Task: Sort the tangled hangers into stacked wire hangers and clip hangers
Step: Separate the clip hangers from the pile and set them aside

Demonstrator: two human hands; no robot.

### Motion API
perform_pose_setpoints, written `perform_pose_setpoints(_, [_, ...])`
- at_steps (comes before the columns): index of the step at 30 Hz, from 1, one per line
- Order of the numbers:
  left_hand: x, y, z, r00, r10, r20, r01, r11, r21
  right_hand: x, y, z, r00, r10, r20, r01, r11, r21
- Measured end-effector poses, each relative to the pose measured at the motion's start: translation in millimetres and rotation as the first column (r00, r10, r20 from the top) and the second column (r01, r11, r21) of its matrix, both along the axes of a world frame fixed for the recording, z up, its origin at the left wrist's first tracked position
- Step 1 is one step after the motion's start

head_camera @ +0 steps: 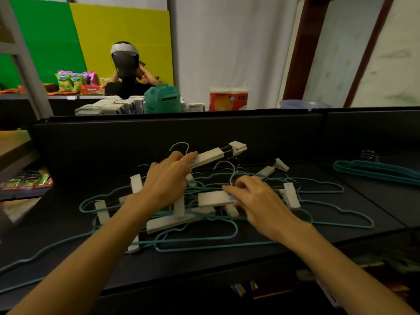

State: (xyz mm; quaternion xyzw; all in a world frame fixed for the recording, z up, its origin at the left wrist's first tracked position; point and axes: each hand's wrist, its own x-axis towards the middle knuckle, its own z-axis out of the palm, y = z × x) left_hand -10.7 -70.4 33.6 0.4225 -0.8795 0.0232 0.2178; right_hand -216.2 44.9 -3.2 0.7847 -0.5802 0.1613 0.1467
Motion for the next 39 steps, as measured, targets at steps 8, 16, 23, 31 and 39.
perform_pose_setpoints(8, [-153.2,37.6,-2.1,0.981,-0.189,0.032,0.189,0.982,0.022,-140.9,80.0,-20.2,0.957,-0.286,0.056,0.285,0.958,0.025])
perform_pose_setpoints(16, [-382.0,93.2,-12.5,0.946,-0.323,-0.026,0.324,0.946,0.008,-354.9,187.4,-29.2,0.837,-0.539,0.092,0.54,0.841,0.019])
perform_pose_setpoints(23, [-577.8,151.3,-25.8,0.902,-0.429,-0.055,0.431,0.902,0.035,-508.4,261.2,-33.9,0.773,-0.615,0.157,0.616,0.786,0.047])
perform_pose_setpoints(31, [-745.9,165.8,-24.5,0.862,-0.504,-0.056,0.505,0.863,-0.002,-646.3,284.1,-48.5,0.742,-0.641,0.196,0.653,0.758,0.008])
perform_pose_setpoints(39, [-906.1,127.1,-11.7,0.87,-0.472,-0.141,0.48,0.877,0.023,-817.9,264.6,-26.5,0.705,-0.69,0.166,0.697,0.717,0.023])
